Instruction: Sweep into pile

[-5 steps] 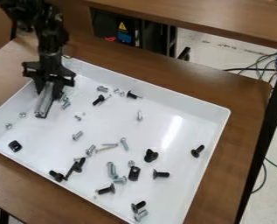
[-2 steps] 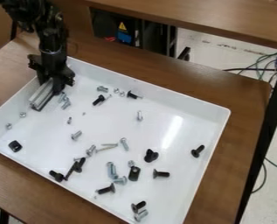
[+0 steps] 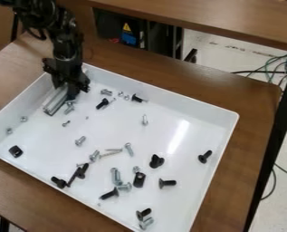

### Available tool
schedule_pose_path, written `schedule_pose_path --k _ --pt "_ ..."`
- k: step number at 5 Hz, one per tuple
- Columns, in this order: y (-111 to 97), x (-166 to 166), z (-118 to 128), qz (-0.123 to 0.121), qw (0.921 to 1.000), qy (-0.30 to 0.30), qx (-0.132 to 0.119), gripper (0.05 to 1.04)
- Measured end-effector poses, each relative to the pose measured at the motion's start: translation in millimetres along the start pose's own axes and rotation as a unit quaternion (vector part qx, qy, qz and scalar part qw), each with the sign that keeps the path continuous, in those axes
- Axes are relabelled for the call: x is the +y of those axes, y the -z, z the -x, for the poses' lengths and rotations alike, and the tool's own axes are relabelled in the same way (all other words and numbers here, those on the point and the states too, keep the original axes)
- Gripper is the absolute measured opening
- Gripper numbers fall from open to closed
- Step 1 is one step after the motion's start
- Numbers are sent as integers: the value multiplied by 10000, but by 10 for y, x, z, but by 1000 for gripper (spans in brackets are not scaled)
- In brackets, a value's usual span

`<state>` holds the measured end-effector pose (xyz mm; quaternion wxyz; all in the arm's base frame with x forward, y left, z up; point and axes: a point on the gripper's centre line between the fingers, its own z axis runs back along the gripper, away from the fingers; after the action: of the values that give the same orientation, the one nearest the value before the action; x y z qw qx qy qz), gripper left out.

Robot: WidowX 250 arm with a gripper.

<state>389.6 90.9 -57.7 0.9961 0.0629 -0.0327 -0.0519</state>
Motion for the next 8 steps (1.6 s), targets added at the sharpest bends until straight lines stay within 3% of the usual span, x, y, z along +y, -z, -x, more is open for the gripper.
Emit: schedule_pose_path --k 3,4,5,6,7,8 --pt "-219 -1249 236 161 9955 924 127 360" --pt "-273 -1468 292 259 9945 1003 128 360" --pt "-301 -1505 353 384 9954 867 157 360" --pt "-380 -1477 400 341 9965 745 182 360" --pt "-515 -1260 448 126 9989 431 138 360" --pt "-740 -887 402 185 9996 -150 -179 360"
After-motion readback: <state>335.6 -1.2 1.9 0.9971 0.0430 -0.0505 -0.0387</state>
